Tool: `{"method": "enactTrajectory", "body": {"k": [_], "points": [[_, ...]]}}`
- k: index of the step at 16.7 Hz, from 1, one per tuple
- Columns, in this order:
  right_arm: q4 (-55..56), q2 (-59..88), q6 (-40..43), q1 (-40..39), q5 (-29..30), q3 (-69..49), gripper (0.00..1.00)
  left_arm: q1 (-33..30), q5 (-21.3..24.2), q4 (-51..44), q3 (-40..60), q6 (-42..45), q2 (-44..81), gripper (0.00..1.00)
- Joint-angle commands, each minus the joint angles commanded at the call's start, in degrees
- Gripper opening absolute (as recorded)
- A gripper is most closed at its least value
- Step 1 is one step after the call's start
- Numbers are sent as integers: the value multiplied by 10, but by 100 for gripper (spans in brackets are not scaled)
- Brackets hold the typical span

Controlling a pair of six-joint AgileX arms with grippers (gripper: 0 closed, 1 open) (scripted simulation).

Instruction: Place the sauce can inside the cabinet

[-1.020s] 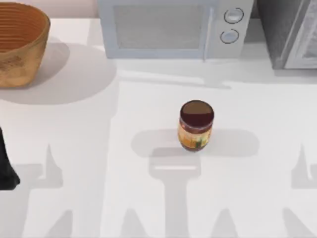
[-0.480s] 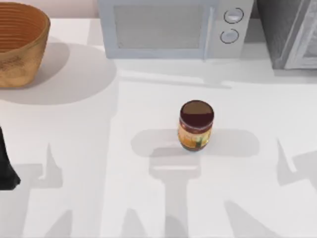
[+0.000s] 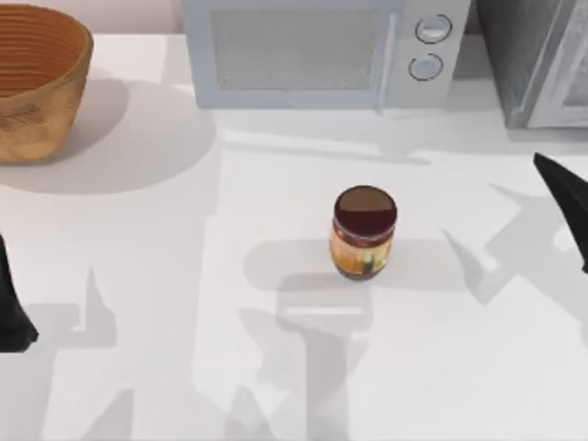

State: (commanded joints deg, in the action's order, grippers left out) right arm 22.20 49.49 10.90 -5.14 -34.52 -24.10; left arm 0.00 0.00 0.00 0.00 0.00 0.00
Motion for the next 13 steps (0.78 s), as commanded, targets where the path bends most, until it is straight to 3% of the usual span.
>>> {"method": "enactTrajectory", "body": {"k": [13], "points": [[221, 674, 142, -18, -359, -251, 100, 0, 0, 0, 0, 0, 0, 100]]}}
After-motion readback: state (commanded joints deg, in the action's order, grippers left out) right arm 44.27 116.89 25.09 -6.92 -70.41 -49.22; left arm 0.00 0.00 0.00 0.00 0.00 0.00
